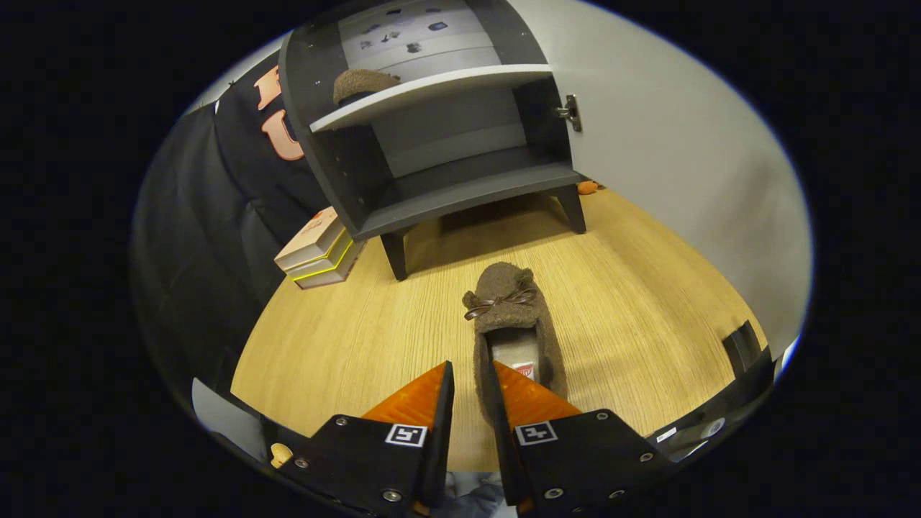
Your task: Open the shoe cabinet door, grab the shoes and put them into the shoe cabinet, then close the shoe cabinet door.
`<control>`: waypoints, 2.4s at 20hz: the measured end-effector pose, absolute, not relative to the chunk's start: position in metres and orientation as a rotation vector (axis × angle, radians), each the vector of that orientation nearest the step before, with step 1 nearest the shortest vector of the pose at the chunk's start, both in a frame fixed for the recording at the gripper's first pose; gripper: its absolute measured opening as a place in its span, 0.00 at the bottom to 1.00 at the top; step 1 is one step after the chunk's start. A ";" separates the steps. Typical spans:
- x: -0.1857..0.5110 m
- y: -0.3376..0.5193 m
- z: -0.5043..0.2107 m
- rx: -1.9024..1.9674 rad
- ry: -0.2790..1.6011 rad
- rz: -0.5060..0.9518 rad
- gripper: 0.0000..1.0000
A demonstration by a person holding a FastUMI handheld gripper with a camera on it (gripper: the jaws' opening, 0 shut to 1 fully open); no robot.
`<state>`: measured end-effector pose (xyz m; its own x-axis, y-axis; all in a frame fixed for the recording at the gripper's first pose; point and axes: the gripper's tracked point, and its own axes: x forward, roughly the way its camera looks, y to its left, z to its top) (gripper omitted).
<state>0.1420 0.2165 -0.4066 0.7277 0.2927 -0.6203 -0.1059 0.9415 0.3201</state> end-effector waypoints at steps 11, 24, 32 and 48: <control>0.185 0.237 -0.457 0.234 0.789 0.279 0.30; 0.182 0.215 -0.431 0.151 0.759 0.246 0.06; 0.169 0.205 -0.347 0.213 0.678 0.236 0.06; 0.271 0.176 -0.123 0.176 0.350 0.268 0.06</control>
